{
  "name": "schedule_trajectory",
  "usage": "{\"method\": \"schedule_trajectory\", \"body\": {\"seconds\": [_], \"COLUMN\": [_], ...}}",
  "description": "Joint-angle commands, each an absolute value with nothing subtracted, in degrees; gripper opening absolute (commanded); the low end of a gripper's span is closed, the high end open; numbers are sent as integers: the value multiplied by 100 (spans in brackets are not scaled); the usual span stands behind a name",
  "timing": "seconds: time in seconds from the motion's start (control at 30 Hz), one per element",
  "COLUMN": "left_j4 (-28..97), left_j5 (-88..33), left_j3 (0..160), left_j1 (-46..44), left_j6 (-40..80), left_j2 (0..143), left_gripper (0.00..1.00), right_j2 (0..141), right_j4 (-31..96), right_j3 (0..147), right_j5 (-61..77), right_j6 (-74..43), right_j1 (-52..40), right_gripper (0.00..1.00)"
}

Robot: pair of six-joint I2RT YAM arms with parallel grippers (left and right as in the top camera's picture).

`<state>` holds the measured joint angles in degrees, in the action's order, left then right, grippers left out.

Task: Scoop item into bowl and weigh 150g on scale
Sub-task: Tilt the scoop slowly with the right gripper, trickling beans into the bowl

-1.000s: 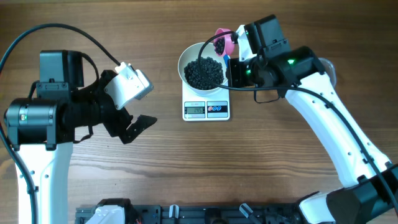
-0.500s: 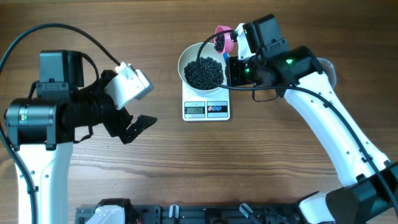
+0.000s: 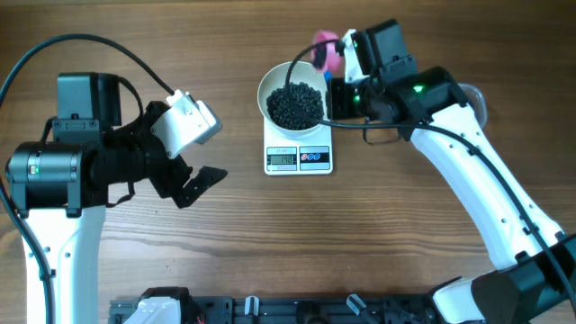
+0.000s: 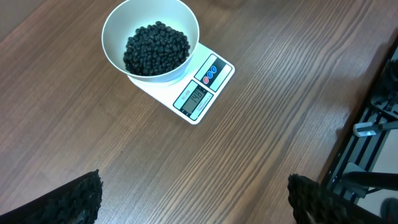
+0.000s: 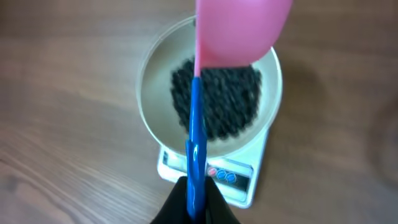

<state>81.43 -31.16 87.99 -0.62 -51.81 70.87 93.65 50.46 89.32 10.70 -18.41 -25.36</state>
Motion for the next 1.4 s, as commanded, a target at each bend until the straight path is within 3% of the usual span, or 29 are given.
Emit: {"method": "schedule_trajectory", "body": {"seconds": [0.0, 0.1, 0.2, 0.33, 1.37], "left_j4": [8149, 8149, 8149, 8149, 8149], "left_j5": [-3116, -3116, -3116, -3116, -3116], "left_j3": [8879, 8879, 8879, 8879, 8879], "left_j1": [-21, -21, -21, -21, -21], "left_j6": [-5271, -5273, -5271, -5273, -5271], "left_j2": [7067, 7067, 7067, 7067, 7067], "left_gripper": [100, 100, 100, 100, 100], "right_j2": [9465, 9511, 9529, 9539, 9542], "right_j4": [5207, 5035, 5343, 5179, 5159], "right_j3": [8923, 8923, 8923, 8923, 8923], "right_j5": [1087, 1072, 1114, 974, 1197], "right_j6": [-1422, -2036, -1455, -1997, -1959], "right_j1": [-2596, -2593, -2630, -2611, -2624], "right_gripper": [4, 4, 4, 4, 4]}}
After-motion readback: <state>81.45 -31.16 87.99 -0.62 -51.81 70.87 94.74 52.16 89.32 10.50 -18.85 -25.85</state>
